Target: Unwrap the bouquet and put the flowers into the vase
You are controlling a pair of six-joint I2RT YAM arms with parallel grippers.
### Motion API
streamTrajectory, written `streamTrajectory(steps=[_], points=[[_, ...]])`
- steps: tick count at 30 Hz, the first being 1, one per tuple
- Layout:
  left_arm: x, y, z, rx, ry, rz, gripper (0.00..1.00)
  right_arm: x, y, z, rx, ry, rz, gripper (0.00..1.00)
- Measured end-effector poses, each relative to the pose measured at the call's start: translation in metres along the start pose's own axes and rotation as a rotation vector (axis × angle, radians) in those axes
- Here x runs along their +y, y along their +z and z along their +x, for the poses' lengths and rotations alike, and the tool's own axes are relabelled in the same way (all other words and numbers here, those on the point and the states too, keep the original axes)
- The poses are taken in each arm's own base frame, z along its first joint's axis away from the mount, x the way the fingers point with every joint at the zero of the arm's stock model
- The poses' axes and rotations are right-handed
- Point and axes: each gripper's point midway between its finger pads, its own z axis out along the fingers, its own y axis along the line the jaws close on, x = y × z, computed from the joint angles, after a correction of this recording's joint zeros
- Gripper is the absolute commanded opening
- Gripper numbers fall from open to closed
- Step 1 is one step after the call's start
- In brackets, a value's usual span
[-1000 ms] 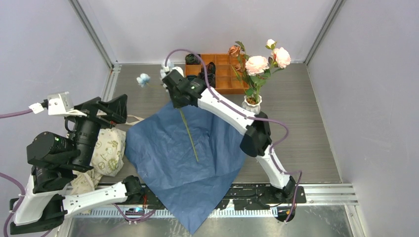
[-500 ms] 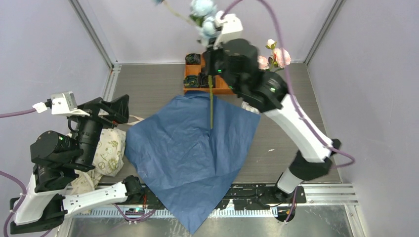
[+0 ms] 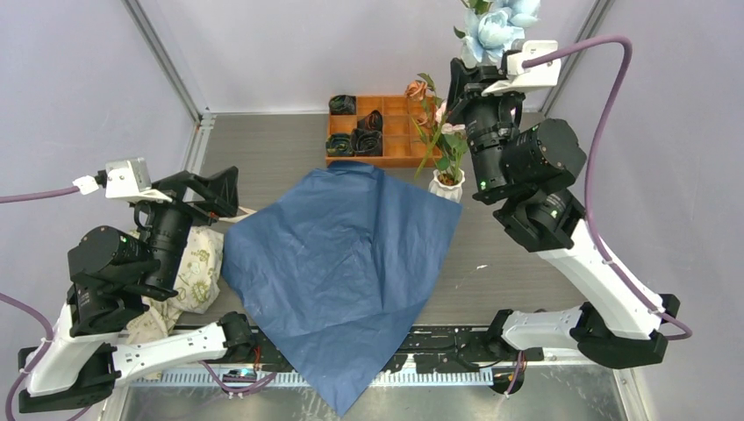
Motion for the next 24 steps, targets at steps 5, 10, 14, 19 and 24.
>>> streamTrajectory(steps=[5,10,14,19,24], points=[[0.0,0.0,-0.001,-0.003,-0.005,0.0,1.0,-0.01,0.01,-0.001,-0.061,-0.095,0.087,0.01],[-0.001,0.0,0.0,-0.002,-0.003,0.0,1.0,-0.016,0.016,0.005,-0.09,-0.201,0.155,0.01],[-0.002,0.001,0.003,0.001,0.002,0.0,1.0,-0.023,0.018,0.009,-0.098,-0.28,0.208,0.01],[-0.003,0.003,0.009,0.006,0.012,0.0,1.0,-0.032,0.018,0.015,-0.094,-0.331,0.253,0.01],[-0.004,0.003,0.01,0.007,0.014,0.003,1.0,-0.041,0.019,0.031,-0.076,-0.362,0.287,0.01]])
